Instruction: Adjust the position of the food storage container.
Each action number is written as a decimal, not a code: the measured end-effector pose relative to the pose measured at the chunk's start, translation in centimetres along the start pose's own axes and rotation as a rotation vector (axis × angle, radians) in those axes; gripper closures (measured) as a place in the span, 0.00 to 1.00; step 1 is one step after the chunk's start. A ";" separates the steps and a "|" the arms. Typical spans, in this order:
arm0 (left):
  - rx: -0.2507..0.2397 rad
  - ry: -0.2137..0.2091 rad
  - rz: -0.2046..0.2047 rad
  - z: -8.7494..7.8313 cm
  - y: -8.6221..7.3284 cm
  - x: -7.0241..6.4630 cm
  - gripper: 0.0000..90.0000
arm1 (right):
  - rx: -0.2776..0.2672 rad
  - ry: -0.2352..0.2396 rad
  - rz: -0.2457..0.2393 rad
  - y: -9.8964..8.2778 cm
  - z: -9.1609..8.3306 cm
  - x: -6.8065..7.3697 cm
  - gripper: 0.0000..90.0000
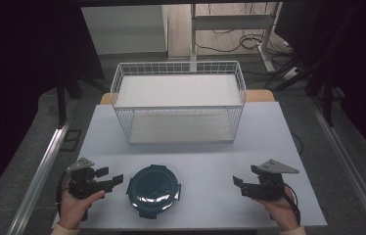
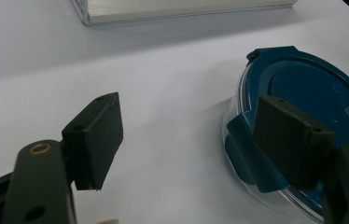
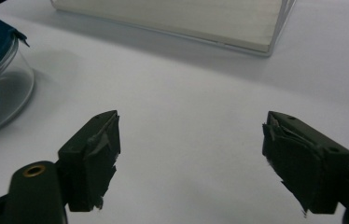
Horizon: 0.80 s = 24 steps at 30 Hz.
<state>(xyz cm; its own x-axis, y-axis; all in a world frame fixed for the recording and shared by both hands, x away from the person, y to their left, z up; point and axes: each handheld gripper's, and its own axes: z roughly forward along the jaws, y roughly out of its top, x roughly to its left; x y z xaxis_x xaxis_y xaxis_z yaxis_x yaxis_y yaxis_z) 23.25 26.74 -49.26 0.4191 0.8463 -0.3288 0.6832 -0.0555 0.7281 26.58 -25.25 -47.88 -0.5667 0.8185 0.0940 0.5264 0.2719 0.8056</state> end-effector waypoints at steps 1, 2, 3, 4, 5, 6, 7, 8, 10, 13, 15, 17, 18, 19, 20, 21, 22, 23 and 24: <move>0.000 0.002 0.001 0.0 0.0 0.0 0.27 | 0.007 0.005 -0.003 0.0 0.0 -0.1 0.22; 0.000 0.002 0.001 0.0 0.0 0.0 0.28 | 0.007 0.005 -0.003 0.0 0.0 -0.1 0.22; -0.006 0.006 0.000 -0.1 -0.1 0.0 0.28 | 0.013 0.010 -0.001 0.0 0.0 -0.2 0.24; -0.005 0.006 0.002 -0.2 -0.2 0.0 0.28 | 0.014 0.009 0.000 0.0 0.0 -0.3 0.24; -0.008 0.005 0.003 -0.2 -0.3 0.0 0.28 | 0.013 0.006 -0.001 0.0 -0.1 -0.3 0.25; -0.004 0.007 0.006 -0.3 -0.4 -0.1 0.28 | 0.014 0.007 -0.001 0.0 -0.2 -0.3 0.25; -0.005 0.008 0.009 -0.4 -0.4 -0.1 0.28 | 0.014 0.005 -0.002 0.0 -0.4 -0.2 0.25; -0.008 0.010 0.014 -0.4 -0.4 -0.2 0.28 | 0.010 -0.001 -0.004 0.0 -0.5 -0.2 0.25; -0.012 0.013 0.032 -0.6 -0.4 -0.4 0.28 | 0.008 0.001 -0.010 0.2 -0.6 -0.2 0.25; -0.016 0.015 0.041 -0.9 -0.5 -0.6 0.28 | -0.002 0.000 -0.015 0.4 -0.8 -0.2 0.25; -0.020 0.006 0.037 -0.9 -0.3 -0.6 0.29 | -0.006 0.002 -0.008 0.3 -1.0 -0.2 0.27; -0.019 -0.004 0.040 -0.7 -0.1 -0.7 0.30 | -0.010 0.000 0.000 0.3 -1.1 -0.4 0.27; -0.015 -0.010 0.043 -0.6 -0.1 -0.8 0.30 | -0.011 0.000 0.001 0.3 -1.1 -0.5 0.27; -0.013 -0.013 0.047 -0.5 -0.1 -0.9 0.30 | -0.010 -0.003 0.003 0.3 -1.0 -0.6 0.27; -0.009 -0.017 0.048 -0.3 -0.1 -1.0 0.30 | -0.009 -0.007 0.002 0.3 -1.0 -0.7 0.27; -0.002 -0.022 0.051 -0.3 -0.1 -1.1 0.30 | -0.008 -0.010 0.003 0.2 -1.0 -0.8 0.27; -0.001 -0.023 0.050 -0.3 -0.2 -1.2 0.31 | -0.004 -0.013 0.003 0.2 -0.9 -0.9 0.27; -0.001 -0.022 0.052 -0.3 -0.2 -1.3 0.31 | -0.001 -0.017 0.005 0.1 -0.9 -0.9 0.27; -0.002 -0.024 0.053 -0.4 -0.2 -1.4 0.32 | 0.000 -0.018 0.006 0.0 -0.9 -1.0 0.27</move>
<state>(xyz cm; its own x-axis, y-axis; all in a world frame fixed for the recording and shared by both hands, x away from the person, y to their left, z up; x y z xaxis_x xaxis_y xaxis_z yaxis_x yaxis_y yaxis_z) 22.31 25.82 -48.70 0.4688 0.8291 -0.3045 0.6587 -0.0986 0.7459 26.59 -26.46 -47.44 -0.5524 0.8288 0.0885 0.5295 0.2670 0.8052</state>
